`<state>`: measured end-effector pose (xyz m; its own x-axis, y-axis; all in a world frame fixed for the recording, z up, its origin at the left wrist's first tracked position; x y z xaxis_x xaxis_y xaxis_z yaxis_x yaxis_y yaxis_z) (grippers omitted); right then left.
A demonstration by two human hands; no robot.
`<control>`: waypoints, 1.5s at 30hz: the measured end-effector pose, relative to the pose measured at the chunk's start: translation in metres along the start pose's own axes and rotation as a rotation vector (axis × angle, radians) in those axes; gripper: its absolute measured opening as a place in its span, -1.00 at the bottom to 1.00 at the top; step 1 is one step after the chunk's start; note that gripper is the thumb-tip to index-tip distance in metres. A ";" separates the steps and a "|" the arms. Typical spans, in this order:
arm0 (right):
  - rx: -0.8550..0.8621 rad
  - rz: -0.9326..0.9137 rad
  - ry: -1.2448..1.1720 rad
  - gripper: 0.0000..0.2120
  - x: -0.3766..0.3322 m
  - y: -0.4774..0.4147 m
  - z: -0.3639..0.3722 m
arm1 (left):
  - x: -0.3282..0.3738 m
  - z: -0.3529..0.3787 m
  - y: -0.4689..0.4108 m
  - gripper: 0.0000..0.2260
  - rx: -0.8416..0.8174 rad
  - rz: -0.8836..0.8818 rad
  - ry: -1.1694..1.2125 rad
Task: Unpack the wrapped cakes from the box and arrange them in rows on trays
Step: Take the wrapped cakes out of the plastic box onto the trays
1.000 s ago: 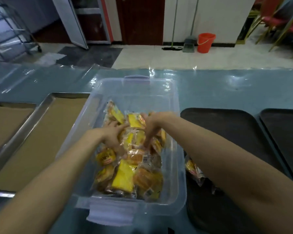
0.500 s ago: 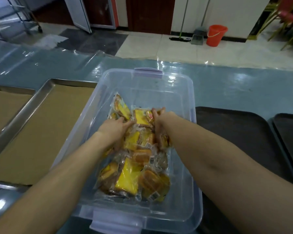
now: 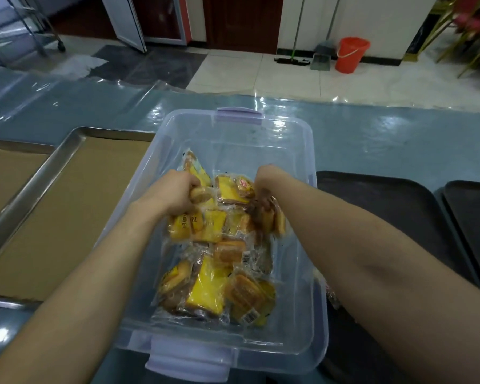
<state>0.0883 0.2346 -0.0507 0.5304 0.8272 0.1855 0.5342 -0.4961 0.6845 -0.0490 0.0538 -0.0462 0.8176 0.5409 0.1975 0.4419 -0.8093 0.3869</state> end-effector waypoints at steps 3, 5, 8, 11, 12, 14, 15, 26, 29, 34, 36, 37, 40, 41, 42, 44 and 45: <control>0.094 0.035 -0.034 -0.83 0.009 0.021 -0.012 | 0.002 -0.012 0.001 -0.76 0.091 -0.004 0.139; 0.141 0.046 -0.112 -0.87 0.018 0.034 -0.022 | 0.005 -0.022 0.004 -0.72 0.175 -0.001 0.234; 0.332 0.035 -0.433 -0.68 0.042 0.056 -0.042 | 0.018 -0.040 0.009 -0.73 0.322 0.000 0.332; 0.587 0.000 -0.734 -0.70 0.075 0.095 -0.062 | 0.049 -0.064 0.016 -0.75 0.447 0.021 0.394; 0.667 -0.015 -0.816 -0.69 0.088 0.111 -0.066 | 0.062 -0.073 0.019 -0.74 0.481 0.043 0.423; 0.818 -0.014 -0.892 -0.58 0.118 0.147 -0.071 | 0.092 -0.091 0.025 -0.70 0.535 0.103 0.489; 0.888 0.002 -0.893 -0.52 0.134 0.167 -0.070 | 0.108 -0.100 0.027 -0.68 0.549 0.146 0.514; 0.925 0.370 -0.865 -0.54 0.240 0.236 0.135 | 0.338 -0.032 0.014 -0.77 0.181 0.522 0.319; 0.828 0.512 -0.619 -0.33 0.233 0.221 0.219 | 0.374 0.036 0.000 -0.75 -0.018 0.537 0.101; 0.347 0.368 -0.520 -0.16 0.182 0.181 0.344 | 0.390 0.140 -0.003 -0.48 -0.348 0.636 -0.308; 0.129 0.263 -0.558 -0.02 0.162 0.168 0.373 | 0.383 0.165 -0.002 -0.36 -0.458 0.620 -0.524; 0.102 0.255 -0.568 0.03 0.157 0.164 0.380 | 0.380 0.170 -0.002 -0.33 -0.489 0.610 -0.565; 0.084 0.273 -0.640 0.04 0.155 0.165 0.374 | 0.378 0.163 -0.006 -0.17 -0.478 0.622 -0.603; 0.069 0.281 -0.654 0.00 0.157 0.170 0.366 | 0.377 0.159 -0.009 -0.09 -0.472 0.627 -0.615; 0.061 0.292 -0.664 -0.08 0.160 0.174 0.359 | 0.376 0.155 -0.011 -0.03 -0.479 0.628 -0.617; 0.079 0.289 -0.681 -0.25 0.167 0.183 0.340 | 0.374 0.145 -0.011 -0.02 -0.501 0.634 -0.581; 0.099 0.278 -0.691 -0.33 0.169 0.186 0.329 | 0.374 0.136 -0.008 -0.09 -0.489 0.647 -0.552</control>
<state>0.4938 0.1953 -0.1240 0.9295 0.3302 -0.1645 0.3595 -0.7110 0.6043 0.3031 0.2316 -0.0983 0.9608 -0.2577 0.1025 -0.2526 -0.6601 0.7075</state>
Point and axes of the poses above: each hand's wrist, its own y-axis away from the middle knuckle, its own z-axis out of the palm, x = y × z, the point moved 3 cm from there along -y, towards the middle knuckle, and after that the axes turned 9 degrees about -x, right-handed, at the moved point
